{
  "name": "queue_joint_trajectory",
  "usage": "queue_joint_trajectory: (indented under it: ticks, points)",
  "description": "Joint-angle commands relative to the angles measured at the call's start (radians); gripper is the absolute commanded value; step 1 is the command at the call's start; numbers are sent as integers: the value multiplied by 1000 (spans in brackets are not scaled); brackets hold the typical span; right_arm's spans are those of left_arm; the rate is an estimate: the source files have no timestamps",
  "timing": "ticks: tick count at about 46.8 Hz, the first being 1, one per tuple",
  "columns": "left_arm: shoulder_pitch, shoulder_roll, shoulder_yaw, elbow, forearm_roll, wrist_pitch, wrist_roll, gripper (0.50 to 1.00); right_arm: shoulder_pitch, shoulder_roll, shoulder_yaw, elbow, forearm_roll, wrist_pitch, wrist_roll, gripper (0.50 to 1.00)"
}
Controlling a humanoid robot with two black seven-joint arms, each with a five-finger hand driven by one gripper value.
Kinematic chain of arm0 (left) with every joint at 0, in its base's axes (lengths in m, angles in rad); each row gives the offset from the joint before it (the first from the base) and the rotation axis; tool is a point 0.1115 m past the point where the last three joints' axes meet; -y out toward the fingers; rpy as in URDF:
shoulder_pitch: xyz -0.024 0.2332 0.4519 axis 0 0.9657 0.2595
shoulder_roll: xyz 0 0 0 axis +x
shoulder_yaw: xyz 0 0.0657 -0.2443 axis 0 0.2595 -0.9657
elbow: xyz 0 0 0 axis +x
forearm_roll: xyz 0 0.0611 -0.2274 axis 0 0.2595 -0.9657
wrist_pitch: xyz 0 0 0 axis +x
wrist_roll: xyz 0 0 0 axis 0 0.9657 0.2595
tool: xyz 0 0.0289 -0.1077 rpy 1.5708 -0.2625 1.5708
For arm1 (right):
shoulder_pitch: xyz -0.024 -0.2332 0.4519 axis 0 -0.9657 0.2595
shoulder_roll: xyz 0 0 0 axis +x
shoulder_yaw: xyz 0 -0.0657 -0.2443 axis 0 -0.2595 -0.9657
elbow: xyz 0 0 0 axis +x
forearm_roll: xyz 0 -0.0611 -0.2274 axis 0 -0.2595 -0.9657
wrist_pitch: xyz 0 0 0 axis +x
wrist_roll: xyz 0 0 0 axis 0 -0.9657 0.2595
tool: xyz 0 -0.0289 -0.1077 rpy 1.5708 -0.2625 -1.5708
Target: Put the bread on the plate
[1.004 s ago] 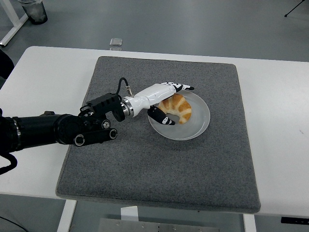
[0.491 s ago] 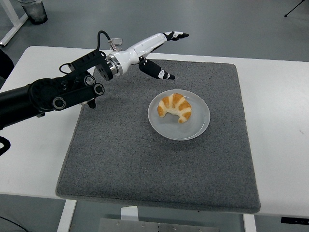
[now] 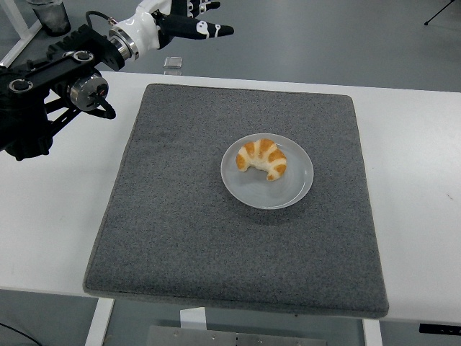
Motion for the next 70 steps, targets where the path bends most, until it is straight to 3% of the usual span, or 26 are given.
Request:
queue_joint_trajectory:
  ticks: [1,18,44,58,70]
  points:
    - [15,3,2,69,-85,-63,1,994,0,0,0,0,0,0,0,952]
    - [77,-6,-6,241,-270,-199,2,994,0,0,-2,0,0,2,0,952]
    - [203,-106,-84,342,-296,-222,-21,984,0,0,-2,0,0,0,0,952]
    - [207,-108,-74,333,-293,-224,-128,984,0,0,-2,0,0,-1,0,952]
    - [249,-108,-73,338,-287,-225,-130,992,0,0,0,0,0,0,0,952]
